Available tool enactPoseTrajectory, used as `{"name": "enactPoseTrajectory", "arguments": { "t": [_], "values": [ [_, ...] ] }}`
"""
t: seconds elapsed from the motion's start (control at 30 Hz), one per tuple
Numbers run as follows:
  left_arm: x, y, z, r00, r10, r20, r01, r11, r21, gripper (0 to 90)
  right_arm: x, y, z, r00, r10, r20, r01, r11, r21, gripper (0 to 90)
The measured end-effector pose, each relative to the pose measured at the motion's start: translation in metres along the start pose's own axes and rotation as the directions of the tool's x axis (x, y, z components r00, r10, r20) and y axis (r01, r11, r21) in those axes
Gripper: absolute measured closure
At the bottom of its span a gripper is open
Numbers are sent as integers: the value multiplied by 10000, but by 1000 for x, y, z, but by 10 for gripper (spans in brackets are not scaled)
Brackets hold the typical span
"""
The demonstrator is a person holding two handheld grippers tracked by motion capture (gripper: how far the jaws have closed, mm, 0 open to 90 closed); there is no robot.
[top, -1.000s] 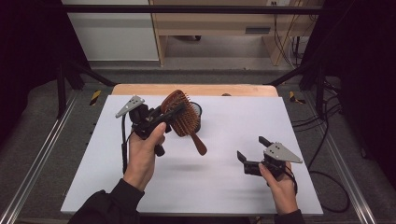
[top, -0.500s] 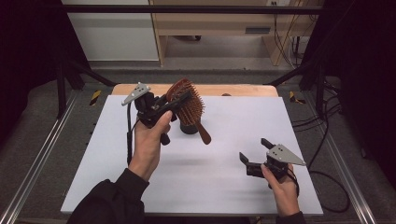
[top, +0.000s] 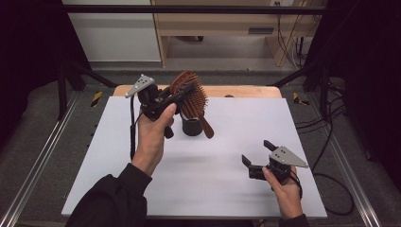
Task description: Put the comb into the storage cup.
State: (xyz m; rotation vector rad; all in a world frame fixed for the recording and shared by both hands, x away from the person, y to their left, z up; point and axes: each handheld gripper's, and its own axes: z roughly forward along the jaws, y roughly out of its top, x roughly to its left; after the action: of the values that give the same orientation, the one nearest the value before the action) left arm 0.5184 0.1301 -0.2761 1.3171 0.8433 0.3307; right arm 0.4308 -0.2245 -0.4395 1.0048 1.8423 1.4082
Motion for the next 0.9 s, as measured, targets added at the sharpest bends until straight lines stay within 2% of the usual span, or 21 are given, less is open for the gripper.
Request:
{"name": "enactPoseTrajectory", "arguments": {
  "t": [0.9],
  "values": [
    [26, 24, 14, 9975, 166, -694, -193, 9990, -398, 508, 1, 0, 0, 10000, 49, -81, -48, 10000, 9, 35]
  ]
}}
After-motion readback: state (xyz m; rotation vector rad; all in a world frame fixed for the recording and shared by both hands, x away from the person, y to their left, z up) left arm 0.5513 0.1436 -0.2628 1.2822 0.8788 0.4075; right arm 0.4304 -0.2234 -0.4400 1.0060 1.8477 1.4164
